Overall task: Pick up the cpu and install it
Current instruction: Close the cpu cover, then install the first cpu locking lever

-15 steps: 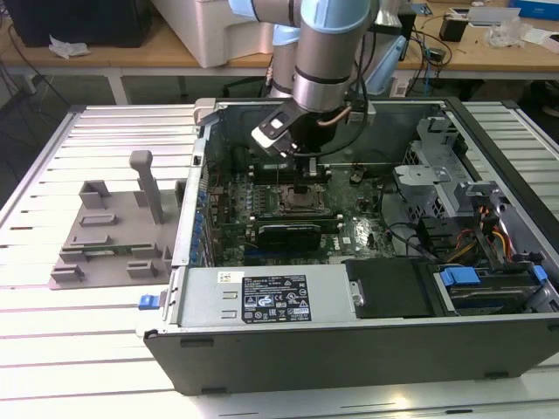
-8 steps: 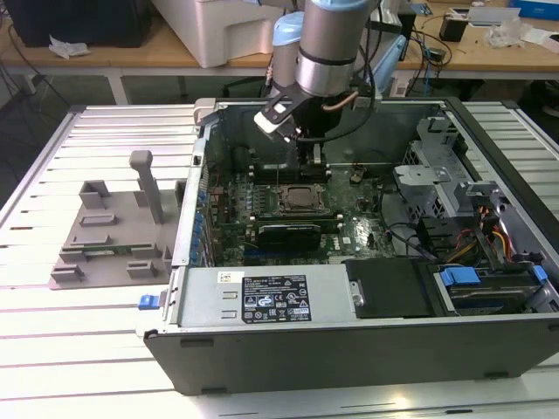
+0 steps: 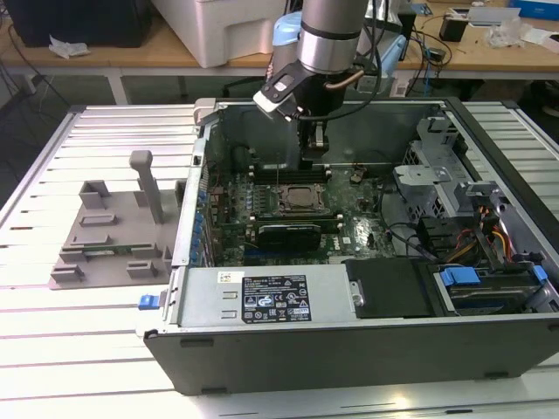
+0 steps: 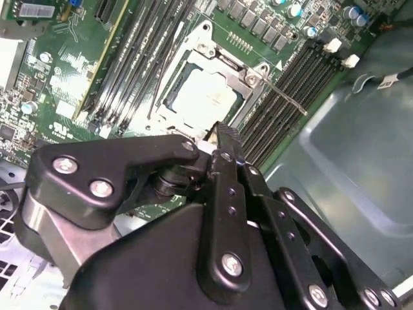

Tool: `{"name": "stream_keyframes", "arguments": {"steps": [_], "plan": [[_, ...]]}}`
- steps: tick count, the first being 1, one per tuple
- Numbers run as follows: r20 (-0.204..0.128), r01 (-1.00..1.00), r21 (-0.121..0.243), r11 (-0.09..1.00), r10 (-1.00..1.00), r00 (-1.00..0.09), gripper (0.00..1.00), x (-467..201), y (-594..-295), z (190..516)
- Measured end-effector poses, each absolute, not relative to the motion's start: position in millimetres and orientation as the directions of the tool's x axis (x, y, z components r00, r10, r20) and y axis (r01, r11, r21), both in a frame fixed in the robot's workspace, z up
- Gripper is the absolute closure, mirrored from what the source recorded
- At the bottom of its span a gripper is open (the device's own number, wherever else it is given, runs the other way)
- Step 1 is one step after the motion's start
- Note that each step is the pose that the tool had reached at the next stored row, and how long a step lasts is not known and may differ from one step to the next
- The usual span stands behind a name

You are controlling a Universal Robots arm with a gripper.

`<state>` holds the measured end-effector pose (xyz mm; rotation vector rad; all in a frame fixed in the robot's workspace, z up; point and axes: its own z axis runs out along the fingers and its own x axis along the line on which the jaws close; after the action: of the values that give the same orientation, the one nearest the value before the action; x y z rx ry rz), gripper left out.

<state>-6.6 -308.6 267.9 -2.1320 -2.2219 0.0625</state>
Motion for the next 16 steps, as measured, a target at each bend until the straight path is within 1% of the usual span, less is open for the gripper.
{"name": "stream_keyframes", "arguments": {"steps": [5, 8, 10, 12, 14, 16], "plan": [[0.016, 0.996, -0.072, 0.046, 0.999, -0.045, 0.9, -6.7, -308.6, 268.2], [0.016, 0.994, -0.072, 0.087, 0.996, -0.086, 0.9, -6.6, -308.5, 268.2], [0.016, 0.985, -0.072, 0.155, 0.988, -0.154, 0.9, -6.6, -308.6, 268.2], [0.016, 0.978, -0.072, 0.197, 0.98, -0.196, 0.9, -6.6, -308.5, 268.2], [0.016, 0.95, -0.072, 0.304, 0.953, -0.303, 0.9, -6.7, -308.6, 268.2], [0.016, 0.936, -0.072, 0.344, 0.939, -0.343, 0.9, -6.7, -308.6, 268.2]]}}
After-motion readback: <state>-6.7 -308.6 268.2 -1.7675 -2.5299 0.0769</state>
